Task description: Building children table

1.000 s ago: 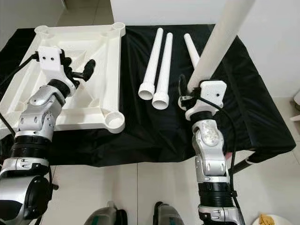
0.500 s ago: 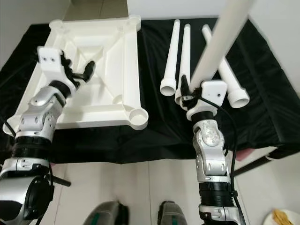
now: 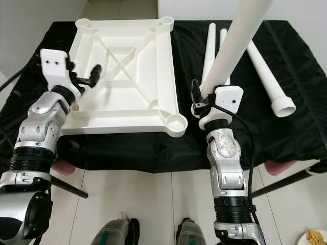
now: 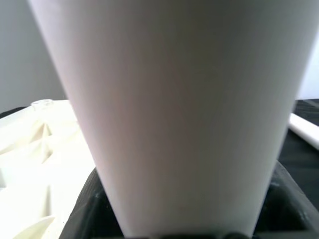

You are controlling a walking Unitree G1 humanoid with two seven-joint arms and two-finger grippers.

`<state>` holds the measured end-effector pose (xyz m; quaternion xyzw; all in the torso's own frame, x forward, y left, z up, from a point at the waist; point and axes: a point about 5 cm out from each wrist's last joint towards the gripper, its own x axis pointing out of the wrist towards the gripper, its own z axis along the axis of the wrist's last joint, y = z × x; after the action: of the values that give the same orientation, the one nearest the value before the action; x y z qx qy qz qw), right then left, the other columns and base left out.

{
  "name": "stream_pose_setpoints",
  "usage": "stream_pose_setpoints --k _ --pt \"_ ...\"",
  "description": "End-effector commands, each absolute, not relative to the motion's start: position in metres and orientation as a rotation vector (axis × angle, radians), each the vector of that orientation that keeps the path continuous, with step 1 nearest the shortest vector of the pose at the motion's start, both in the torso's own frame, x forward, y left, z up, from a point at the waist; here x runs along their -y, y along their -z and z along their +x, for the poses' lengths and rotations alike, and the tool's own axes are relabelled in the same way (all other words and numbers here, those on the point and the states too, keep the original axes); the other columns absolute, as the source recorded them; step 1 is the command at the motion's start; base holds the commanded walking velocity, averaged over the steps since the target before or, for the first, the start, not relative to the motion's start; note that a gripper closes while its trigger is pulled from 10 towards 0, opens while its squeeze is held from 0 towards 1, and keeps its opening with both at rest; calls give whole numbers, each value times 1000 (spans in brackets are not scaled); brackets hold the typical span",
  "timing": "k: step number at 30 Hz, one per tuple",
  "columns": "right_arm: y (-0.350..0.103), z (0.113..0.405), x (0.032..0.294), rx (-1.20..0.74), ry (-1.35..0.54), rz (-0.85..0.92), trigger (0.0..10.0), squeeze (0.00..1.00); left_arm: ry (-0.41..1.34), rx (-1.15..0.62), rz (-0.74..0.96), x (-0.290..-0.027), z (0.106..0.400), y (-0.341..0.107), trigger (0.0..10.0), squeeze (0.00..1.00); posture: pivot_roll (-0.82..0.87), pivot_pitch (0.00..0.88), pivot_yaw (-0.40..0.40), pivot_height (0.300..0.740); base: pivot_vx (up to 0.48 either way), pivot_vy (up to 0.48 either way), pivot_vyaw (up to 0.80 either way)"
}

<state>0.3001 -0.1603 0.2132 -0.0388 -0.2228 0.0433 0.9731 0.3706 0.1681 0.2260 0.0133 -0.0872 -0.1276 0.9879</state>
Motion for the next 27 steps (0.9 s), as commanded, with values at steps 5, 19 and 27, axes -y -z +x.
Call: stream_pose_setpoints --k 5,19,27 --pt "-213 301 160 449 -78 -67 10000 0 296 183 104 -166 368 -228 10000 0 -22 111 72 740 0 0 0" --pt "-211 306 166 406 -47 10 10000 0 612 72 354 -142 358 -205 10000 0 -19 101 64 740 0 0 0" --pt "-212 306 168 413 -50 6 10000 0 765 -15 442 -130 354 -190 10000 0 -29 98 68 740 0 0 0"
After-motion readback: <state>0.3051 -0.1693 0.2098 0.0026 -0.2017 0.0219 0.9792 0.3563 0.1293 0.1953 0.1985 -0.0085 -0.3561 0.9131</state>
